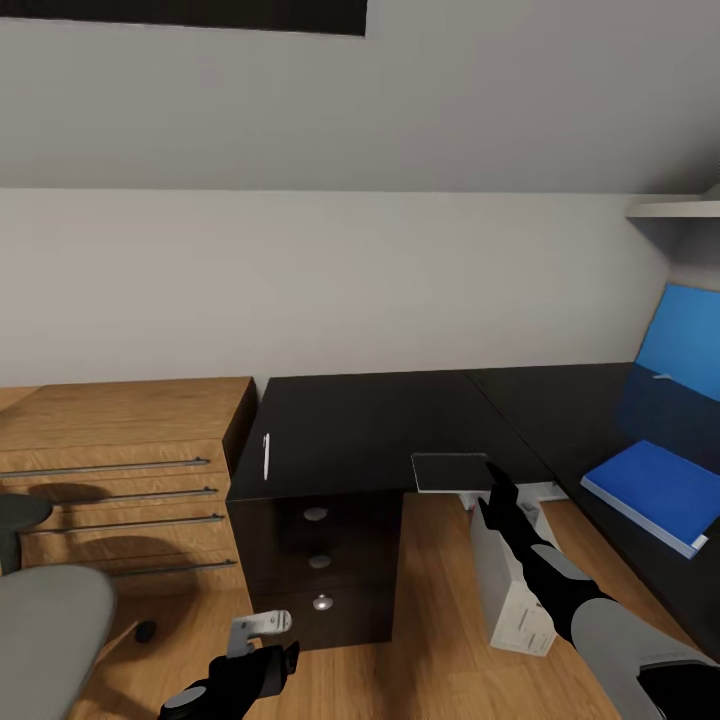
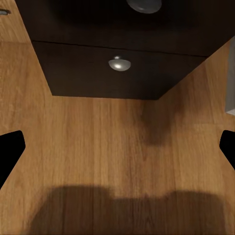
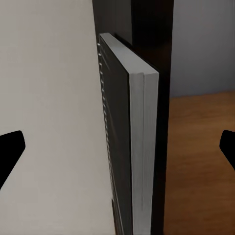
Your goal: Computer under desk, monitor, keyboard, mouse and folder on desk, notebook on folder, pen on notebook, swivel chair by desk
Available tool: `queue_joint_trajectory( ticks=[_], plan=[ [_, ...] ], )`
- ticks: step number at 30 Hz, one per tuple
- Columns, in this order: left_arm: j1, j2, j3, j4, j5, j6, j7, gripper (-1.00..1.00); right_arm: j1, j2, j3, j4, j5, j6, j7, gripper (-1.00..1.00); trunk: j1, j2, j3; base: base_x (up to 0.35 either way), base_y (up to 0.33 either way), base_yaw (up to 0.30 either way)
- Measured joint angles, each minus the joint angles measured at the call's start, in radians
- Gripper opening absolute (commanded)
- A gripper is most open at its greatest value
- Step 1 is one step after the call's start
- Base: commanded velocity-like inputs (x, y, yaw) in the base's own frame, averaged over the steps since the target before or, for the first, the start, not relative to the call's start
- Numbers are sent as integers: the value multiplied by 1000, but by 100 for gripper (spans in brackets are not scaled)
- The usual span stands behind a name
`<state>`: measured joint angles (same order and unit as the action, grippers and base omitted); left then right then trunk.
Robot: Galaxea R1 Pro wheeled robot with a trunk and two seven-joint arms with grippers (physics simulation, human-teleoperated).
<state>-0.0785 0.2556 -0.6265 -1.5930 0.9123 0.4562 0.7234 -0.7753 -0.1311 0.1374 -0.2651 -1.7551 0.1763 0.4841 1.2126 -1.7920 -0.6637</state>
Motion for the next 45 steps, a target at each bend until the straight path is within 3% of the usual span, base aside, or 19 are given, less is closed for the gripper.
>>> queue_joint_trajectory(
  ticks=[16,17,37,45],
  plan=[
    [0,0,1,0,0,0,0,100,0,0,1,0,0,0,0,100,0,0,0,0,0,0],
    [0,0,0,0,0,0,0,100,0,0,1,0,0,0,0,-100,0,0,0,0,0,0],
    [0,0,0,0,1,2,0,100,0,0,2,-3,1,0,1,-100,0,0,0,0,0,0],
    [0,0,2,1,0,1,0,100,0,0,1,-5,6,-3,-5,-100,-31,56,25,0,0,0]
  ],
)
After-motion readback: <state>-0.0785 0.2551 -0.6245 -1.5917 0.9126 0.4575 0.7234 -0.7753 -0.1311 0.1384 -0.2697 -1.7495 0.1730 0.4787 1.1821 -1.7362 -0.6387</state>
